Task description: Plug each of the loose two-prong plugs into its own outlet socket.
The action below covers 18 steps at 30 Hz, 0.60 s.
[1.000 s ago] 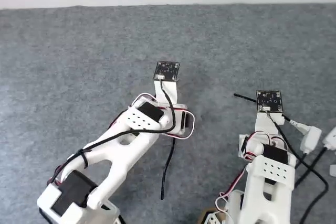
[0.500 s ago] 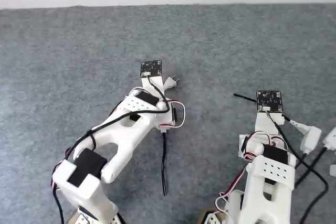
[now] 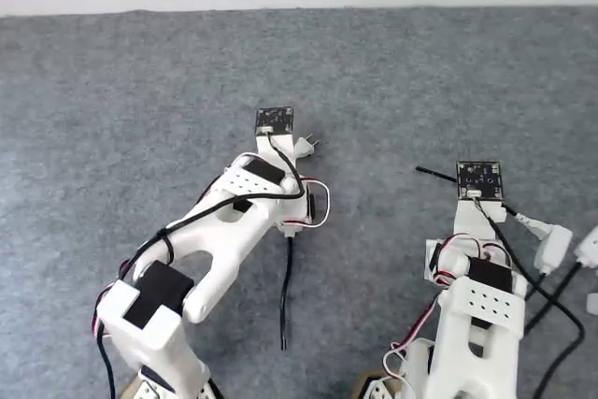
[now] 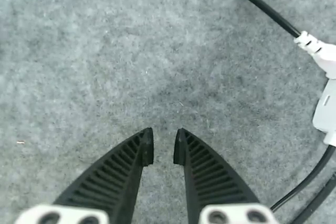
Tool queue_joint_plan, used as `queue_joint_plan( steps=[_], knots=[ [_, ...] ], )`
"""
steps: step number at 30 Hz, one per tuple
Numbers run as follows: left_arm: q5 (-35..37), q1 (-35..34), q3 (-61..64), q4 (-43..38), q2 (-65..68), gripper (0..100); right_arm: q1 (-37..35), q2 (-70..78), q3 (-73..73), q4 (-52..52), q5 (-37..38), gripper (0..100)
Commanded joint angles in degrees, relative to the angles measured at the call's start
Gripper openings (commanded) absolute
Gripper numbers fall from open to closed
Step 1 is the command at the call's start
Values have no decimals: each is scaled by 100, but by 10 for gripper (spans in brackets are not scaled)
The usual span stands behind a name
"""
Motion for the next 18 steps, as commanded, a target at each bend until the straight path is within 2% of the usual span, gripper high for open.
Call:
queue_joint_plan(
  steps=[1,3,9,15,18],
  knots=[
    [-308,-70,-215,185,-44,16,40,-75,-62,-57,-62,84],
    [-343,-114,-215,185,-44,27,40,-75,-62,-57,-62,84],
    [-308,-97,-215,290,-44,163,40,-75,-53,-48,-62,84],
    [-369,70,-189,343,-79,173,40,-75,-53,-48,-62,84],
    [-519,79,-180,589,-545,173,40,-75,-53,-48,-62,84]
  ],
)
